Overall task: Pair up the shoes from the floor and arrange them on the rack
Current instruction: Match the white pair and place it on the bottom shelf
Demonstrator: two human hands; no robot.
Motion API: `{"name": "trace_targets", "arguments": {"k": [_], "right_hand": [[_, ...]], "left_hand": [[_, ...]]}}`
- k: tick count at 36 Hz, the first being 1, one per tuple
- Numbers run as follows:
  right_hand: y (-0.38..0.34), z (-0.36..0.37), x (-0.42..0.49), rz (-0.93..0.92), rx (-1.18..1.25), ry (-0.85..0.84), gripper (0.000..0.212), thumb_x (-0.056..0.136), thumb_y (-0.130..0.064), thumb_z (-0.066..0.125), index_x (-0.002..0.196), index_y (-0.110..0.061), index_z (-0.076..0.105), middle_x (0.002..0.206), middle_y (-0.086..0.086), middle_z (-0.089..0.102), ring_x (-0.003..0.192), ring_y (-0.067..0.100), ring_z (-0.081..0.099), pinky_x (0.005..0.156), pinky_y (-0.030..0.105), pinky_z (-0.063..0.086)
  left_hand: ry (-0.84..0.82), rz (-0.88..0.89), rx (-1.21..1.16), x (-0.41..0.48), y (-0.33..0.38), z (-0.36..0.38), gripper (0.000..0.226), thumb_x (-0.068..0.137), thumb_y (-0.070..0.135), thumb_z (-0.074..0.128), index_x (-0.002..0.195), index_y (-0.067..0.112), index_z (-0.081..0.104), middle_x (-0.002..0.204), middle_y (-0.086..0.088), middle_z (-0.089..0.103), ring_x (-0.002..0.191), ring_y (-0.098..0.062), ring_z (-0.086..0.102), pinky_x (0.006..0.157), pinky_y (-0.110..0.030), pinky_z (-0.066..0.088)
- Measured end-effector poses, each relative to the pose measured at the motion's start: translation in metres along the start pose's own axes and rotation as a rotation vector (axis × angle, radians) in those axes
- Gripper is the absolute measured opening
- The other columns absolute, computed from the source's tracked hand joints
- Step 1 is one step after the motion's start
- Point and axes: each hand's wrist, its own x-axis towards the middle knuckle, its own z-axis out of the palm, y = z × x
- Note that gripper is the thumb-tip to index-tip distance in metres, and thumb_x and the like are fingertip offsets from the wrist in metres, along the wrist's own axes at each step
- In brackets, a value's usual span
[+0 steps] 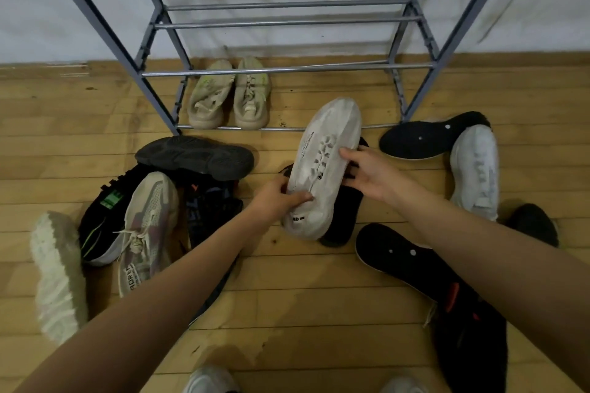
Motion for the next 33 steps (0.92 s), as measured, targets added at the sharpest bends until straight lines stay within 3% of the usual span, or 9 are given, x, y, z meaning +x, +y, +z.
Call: {"name": "trace_targets", "arguments": {"k": [3, 6, 9, 13, 15, 18, 25, 30, 33], "right_hand": [[-0.004, -0.011, -0.003, -0.031, -0.126, 0.090, 0.031, 0.094, -0.010, 0.053, 0.125, -0.012, 0.050, 0.114, 0.007, 0.063, 0.096, 0.021, 0.062, 0.068, 0.037, 0.054], [-0.006, -0.029, -0.006, -0.076, -0.324, 0.198, 0.049, 0.091, -0.011, 0.057, 0.136, -0.010, 0.037, 0.128, 0.010, 0.056, 0.108, 0.025, 0.059, 0.085, 0.043, 0.054], [-0.008, -0.055, -0.011, -0.112, -0.565, 0.328, 0.062, 0.091, -0.017, 0.060, 0.143, -0.010, 0.028, 0.136, 0.010, 0.048, 0.118, 0.027, 0.053, 0.089, 0.037, 0.049], [-0.005, -0.107, -0.018, -0.188, -0.839, 0.509, 0.056, 0.091, -0.020, 0.059, 0.139, -0.005, 0.034, 0.138, 0.013, 0.045, 0.124, 0.029, 0.046, 0.098, 0.033, 0.040], [-0.002, -0.135, -0.021, -0.143, -1.018, 0.659, 0.056, 0.092, -0.022, 0.055, 0.140, -0.005, 0.031, 0.143, 0.018, 0.038, 0.130, 0.033, 0.038, 0.106, 0.040, 0.033], [0.004, -0.173, -0.023, -0.014, -1.088, 0.790, 0.066, 0.089, -0.024, 0.058, 0.142, -0.010, 0.021, 0.148, 0.019, 0.024, 0.135, 0.036, 0.024, 0.109, 0.048, 0.025], [0.010, -0.211, -0.021, 0.167, -1.095, 0.821, 0.110, 0.066, -0.045, 0.078, 0.145, -0.013, 0.008, 0.144, 0.020, 0.022, 0.131, 0.036, 0.025, 0.104, 0.046, 0.030], [0.007, -0.217, -0.016, 0.248, -1.074, 0.755, 0.121, 0.065, -0.042, 0.081, 0.146, -0.020, -0.005, 0.143, 0.023, 0.022, 0.130, 0.040, 0.030, 0.101, 0.048, 0.037], [0.005, -0.223, -0.018, 0.274, -1.006, 0.709, 0.126, 0.064, -0.038, 0.082, 0.146, -0.019, -0.011, 0.140, 0.023, 0.029, 0.125, 0.039, 0.040, 0.089, 0.044, 0.046]], "left_hand": [[-0.057, -0.017, 0.006, 0.004, 0.005, 0.018, 0.050, 0.079, 0.027, 0.074, 0.121, 0.008, 0.054, 0.113, -0.008, 0.066, 0.101, -0.023, 0.064, 0.086, -0.041, 0.055], [-0.057, 0.010, 0.062, 0.012, 0.011, 0.037, 0.053, 0.077, 0.027, 0.075, 0.122, 0.009, 0.054, 0.114, -0.007, 0.065, 0.102, -0.022, 0.063, 0.087, -0.039, 0.055], [-0.015, 0.048, 0.159, 0.019, 0.019, 0.058, 0.050, 0.077, 0.026, 0.076, 0.120, 0.011, 0.056, 0.104, -0.003, 0.064, 0.096, -0.017, 0.061, 0.073, -0.027, 0.052], [-0.032, 0.036, 0.162, 0.031, 0.030, 0.086, 0.032, 0.082, 0.012, 0.070, 0.112, 0.004, 0.061, 0.105, -0.013, 0.066, 0.098, -0.026, 0.063, 0.082, -0.038, 0.054], [-0.027, 0.033, 0.178, 0.036, 0.036, 0.097, 0.031, 0.083, 0.011, 0.068, 0.112, 0.002, 0.061, 0.107, -0.015, 0.065, 0.100, -0.027, 0.062, 0.087, -0.041, 0.054], [-0.021, 0.040, 0.231, 0.043, 0.044, 0.107, 0.020, 0.082, 0.008, 0.067, 0.102, 0.005, 0.062, 0.104, -0.015, 0.065, 0.098, -0.026, 0.062, 0.087, -0.040, 0.054], [-0.089, 0.076, 0.388, 0.055, 0.063, 0.121, 0.023, 0.083, 0.006, 0.064, 0.105, 0.001, 0.065, 0.107, -0.020, 0.065, 0.100, -0.030, 0.062, 0.090, -0.043, 0.052], [-0.091, 0.095, 0.478, 0.064, 0.076, 0.136, 0.010, 0.084, 0.007, 0.061, 0.094, 0.007, 0.059, 0.108, -0.024, 0.063, 0.093, -0.030, 0.059, 0.087, -0.044, 0.050], [-0.051, 0.114, 0.512, 0.069, 0.081, 0.145, 0.015, 0.085, 0.007, 0.058, 0.099, 0.003, 0.059, 0.107, -0.022, 0.062, 0.089, -0.027, 0.056, 0.076, -0.038, 0.046]]}}
